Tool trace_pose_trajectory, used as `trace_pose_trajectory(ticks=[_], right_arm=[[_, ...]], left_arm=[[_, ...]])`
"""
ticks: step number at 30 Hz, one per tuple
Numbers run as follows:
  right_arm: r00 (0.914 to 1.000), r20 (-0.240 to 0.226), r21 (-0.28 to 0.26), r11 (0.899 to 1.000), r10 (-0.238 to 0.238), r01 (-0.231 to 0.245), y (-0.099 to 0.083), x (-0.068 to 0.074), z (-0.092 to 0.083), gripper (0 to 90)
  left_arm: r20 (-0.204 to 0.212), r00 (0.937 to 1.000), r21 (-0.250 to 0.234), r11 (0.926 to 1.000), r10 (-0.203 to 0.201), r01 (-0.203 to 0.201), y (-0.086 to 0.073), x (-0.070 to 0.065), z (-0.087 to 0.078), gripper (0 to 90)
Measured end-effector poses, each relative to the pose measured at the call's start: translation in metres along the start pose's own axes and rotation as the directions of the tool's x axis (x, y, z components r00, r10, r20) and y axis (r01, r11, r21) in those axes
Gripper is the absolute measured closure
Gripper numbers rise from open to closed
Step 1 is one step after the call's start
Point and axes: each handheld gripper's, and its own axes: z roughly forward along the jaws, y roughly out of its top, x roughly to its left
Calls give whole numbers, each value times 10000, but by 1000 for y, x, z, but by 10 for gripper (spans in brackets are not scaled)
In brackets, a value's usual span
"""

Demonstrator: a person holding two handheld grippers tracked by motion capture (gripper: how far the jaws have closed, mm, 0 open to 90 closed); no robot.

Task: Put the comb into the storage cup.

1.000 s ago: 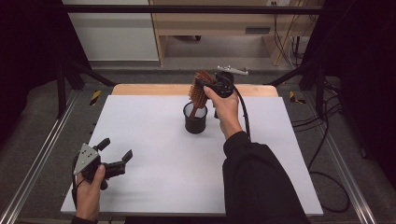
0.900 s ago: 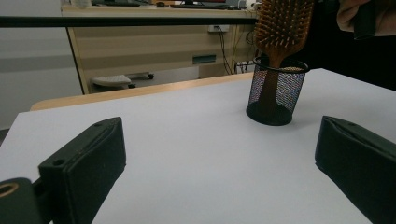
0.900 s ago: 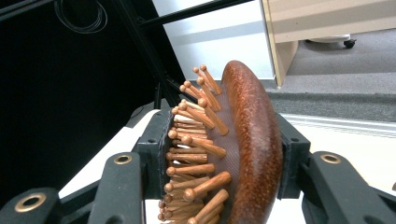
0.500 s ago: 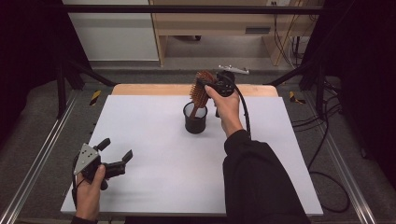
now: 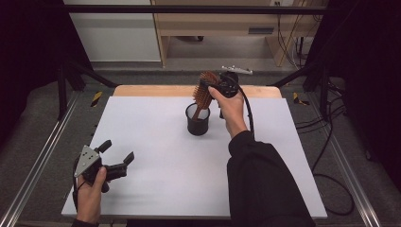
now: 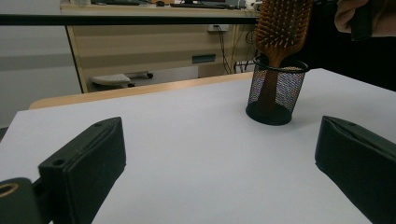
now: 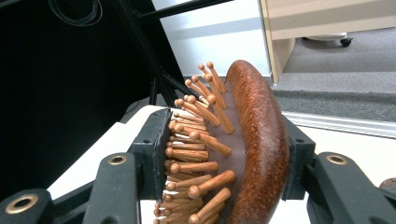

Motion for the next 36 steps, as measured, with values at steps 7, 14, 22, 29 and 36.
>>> trace_pose_trajectory(ticks=[7, 14, 22, 29, 36], right_arm=[[9998, 38, 117, 9997, -218, 218, 1, 1, 1, 455], [9995, 95, 185, 9994, -297, 295, 1, -2, 0, 442], [9996, 124, 285, 9993, -249, 245, 1, -6, -1, 435], [9997, 130, 323, 9993, -197, 193, 1, -9, -1, 431], [9998, 121, 356, 9992, -177, 173, 1, -10, -1, 426]], left_arm=[[20, 10000, 3, 10000, 7, -7, 0, 0, 0, 22], [21, 10000, 3, 10000, -1, 1, 0, 0, 0, 22], [55, 10000, 35, 10000, 21, -22, 0, -1, 1, 22], [68, 10000, 41, 10000, 26, -26, 0, -1, 1, 22], [88, 10000, 61, 10000, 30, -31, 0, -1, 2, 22]])
